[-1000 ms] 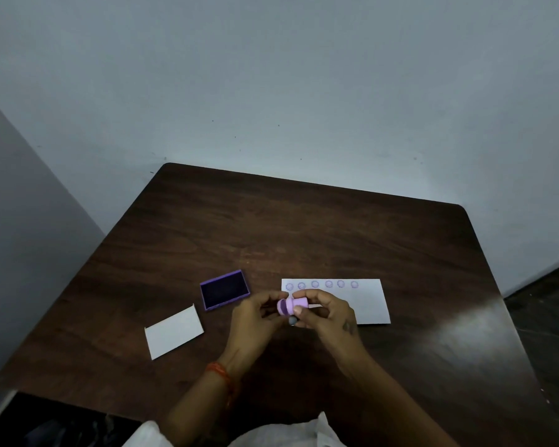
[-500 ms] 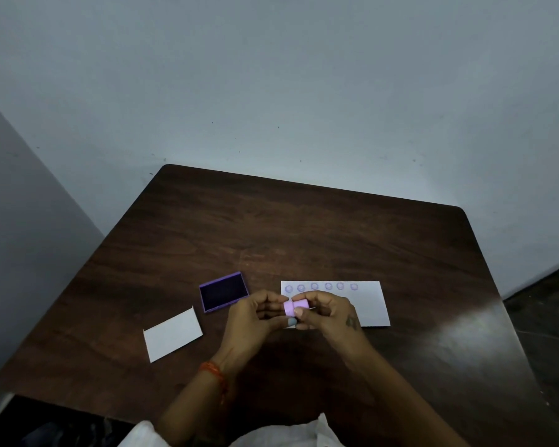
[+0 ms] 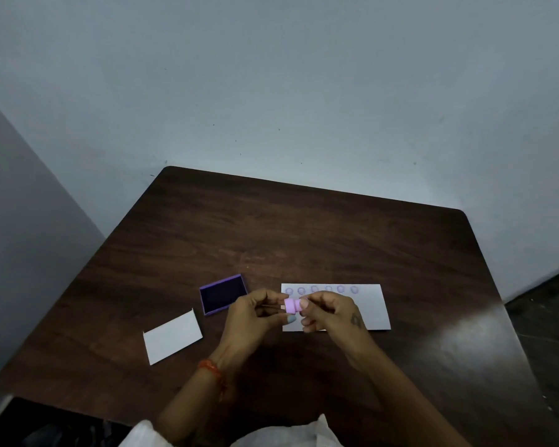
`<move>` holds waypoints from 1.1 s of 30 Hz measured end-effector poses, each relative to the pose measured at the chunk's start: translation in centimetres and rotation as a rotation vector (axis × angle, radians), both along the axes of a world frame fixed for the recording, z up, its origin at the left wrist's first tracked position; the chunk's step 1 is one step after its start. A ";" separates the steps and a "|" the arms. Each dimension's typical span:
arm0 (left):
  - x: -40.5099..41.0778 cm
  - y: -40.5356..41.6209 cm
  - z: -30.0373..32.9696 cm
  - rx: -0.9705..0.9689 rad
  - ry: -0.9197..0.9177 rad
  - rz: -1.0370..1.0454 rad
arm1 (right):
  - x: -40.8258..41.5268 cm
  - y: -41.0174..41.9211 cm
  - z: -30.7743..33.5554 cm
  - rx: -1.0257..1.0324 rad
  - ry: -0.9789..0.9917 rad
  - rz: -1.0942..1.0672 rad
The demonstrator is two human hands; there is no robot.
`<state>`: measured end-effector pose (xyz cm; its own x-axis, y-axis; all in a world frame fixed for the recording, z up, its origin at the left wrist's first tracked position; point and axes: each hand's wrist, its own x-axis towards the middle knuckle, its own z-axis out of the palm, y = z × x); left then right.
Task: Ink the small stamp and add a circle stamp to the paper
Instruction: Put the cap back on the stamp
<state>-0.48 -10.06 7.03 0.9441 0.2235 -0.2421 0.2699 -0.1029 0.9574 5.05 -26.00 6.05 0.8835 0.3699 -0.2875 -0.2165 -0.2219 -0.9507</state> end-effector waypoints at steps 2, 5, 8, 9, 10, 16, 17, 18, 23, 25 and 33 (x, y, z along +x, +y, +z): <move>0.0 0.1 0.0 0.004 0.000 -0.002 | 0.1 0.0 -0.2 -0.025 0.024 0.008; 0.0 0.2 -0.2 -0.004 0.011 -0.004 | 0.2 0.1 -0.2 0.021 0.060 0.004; -0.1 0.3 -0.4 -0.005 0.031 -0.007 | 0.2 0.1 -0.3 0.001 0.059 0.042; -0.2 0.3 -0.5 -0.005 0.037 -0.006 | 0.2 0.1 -0.3 -0.013 0.064 0.046; -0.2 0.4 -0.6 -0.006 0.042 -0.005 | 0.2 0.2 -0.4 -0.021 0.077 0.043; -0.4 0.9 -1.1 -0.073 0.073 0.013 | 0.2 1.1 -1.0 0.028 0.139 0.044; -0.4 0.9 -1.2 -0.083 0.086 0.016 | 0.2 1.1 -1.0 0.022 0.142 0.053; -0.5 1.0 -1.3 -0.090 0.097 0.021 | 0.3 1.1 -1.1 0.015 0.151 0.056; -0.7 1.4 -2.0 -0.144 0.101 0.015 | 0.3 2.2 -1.7 0.026 0.233 0.032; -0.9 1.4 -2.3 -0.145 0.071 0.011 | 0.1 2.8 -2.0 0.055 0.207 0.056; -1.6 3.1 -3.8 -0.022 0.129 0.150 | 0.7 5.4 -3.8 -0.282 -0.167 0.073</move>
<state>-2.10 -6.98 3.20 0.8615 0.3526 -0.3655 0.4014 -0.0320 0.9153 5.71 -20.56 2.20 0.9011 0.3605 -0.2409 -0.0368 -0.4900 -0.8709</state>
